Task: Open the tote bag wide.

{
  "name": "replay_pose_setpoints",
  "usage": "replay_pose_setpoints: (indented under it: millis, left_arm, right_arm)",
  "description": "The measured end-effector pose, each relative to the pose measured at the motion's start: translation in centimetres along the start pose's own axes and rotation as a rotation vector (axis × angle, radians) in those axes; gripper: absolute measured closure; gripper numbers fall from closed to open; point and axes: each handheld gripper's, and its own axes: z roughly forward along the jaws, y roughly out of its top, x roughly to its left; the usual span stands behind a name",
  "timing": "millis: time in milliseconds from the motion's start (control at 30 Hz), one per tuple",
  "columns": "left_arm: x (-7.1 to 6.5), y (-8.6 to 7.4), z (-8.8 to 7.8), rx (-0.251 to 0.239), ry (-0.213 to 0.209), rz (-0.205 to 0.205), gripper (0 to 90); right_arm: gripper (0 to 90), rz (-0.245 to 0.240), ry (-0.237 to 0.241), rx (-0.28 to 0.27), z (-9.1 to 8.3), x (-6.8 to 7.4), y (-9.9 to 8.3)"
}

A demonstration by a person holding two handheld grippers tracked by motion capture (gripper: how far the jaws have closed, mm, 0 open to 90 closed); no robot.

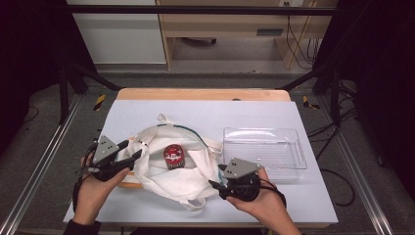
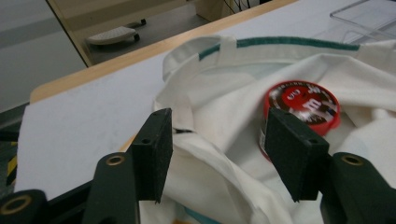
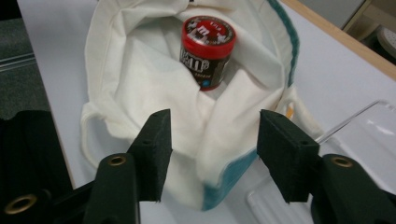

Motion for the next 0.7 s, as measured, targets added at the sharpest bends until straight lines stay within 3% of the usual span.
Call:
replay_pose_setpoints:
  millis: [67, 233, 433, 567, 700]
  left_arm:
    - [-0.3, -0.4, -0.1, 0.024, -0.013, 0.017, 39.5]
    - [-0.7, -1.4, -0.5, 0.02, -0.021, 0.001, 36.1]
    - [-1.5, -2.4, -0.3, 0.017, -0.021, -0.004, 34.4]
    - [-2.1, -2.8, 0.3, 0.037, -0.023, 0.021, 33.3]
    - [-2.3, -3.1, 0.5, 0.044, 0.004, 0.028, 33.8]
  right_arm:
    - [40.2, -0.013, -0.004, 0.012, 0.3, -0.8, 1.2]
    - [31.7, -0.023, -0.01, 0.039, 1.8, -3.5, 4.1]
    - [19.6, -0.024, -0.008, 0.091, 4.2, -6.4, 6.4]
    - [21.2, -0.041, -0.009, 0.138, 6.1, -7.5, 7.3]
    - [24.3, -0.053, 0.0, 0.174, 8.2, -8.1, 7.7]
